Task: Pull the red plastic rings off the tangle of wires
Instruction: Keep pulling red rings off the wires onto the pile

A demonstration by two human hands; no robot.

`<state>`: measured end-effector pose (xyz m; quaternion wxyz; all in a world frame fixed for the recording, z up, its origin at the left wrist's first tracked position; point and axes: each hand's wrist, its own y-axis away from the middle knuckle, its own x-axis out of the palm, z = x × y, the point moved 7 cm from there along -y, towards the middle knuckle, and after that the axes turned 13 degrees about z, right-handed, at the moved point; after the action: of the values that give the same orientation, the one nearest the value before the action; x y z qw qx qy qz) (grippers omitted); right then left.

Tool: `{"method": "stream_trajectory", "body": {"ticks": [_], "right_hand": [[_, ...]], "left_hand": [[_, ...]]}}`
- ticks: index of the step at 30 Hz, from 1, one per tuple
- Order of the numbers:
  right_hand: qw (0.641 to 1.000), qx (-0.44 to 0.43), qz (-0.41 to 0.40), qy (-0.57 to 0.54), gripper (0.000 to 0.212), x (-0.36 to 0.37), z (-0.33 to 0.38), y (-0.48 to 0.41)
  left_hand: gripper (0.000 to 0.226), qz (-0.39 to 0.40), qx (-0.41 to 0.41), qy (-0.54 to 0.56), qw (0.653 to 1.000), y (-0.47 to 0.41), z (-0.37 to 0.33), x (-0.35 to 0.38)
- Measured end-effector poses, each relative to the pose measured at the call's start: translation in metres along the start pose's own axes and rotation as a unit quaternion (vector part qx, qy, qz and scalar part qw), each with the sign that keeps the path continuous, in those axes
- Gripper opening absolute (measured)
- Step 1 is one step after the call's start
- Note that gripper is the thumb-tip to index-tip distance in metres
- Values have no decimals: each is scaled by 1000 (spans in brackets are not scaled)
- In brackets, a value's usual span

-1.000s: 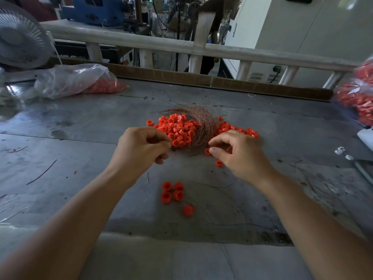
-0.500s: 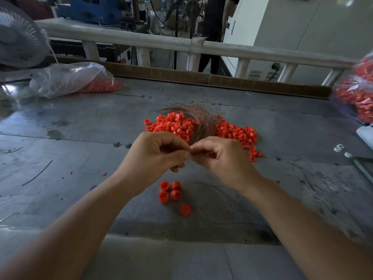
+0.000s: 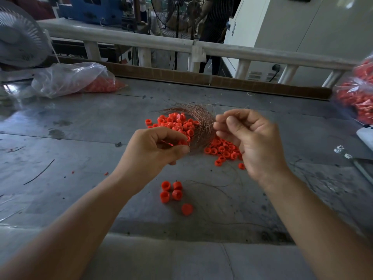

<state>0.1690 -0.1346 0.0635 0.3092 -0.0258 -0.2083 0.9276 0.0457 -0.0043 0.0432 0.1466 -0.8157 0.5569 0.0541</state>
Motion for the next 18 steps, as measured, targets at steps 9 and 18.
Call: {"method": "stream_trajectory", "body": {"ticks": [9, 18], "right_hand": [[982, -42, -97, -157, 9, -32, 19, 0], [963, -95, -189, -166, 6, -70, 46, 7]], "left_hand": [[27, -1, -6, 45, 999, 0, 5, 1], [23, 17, 0, 179, 984, 1, 1, 3]]}}
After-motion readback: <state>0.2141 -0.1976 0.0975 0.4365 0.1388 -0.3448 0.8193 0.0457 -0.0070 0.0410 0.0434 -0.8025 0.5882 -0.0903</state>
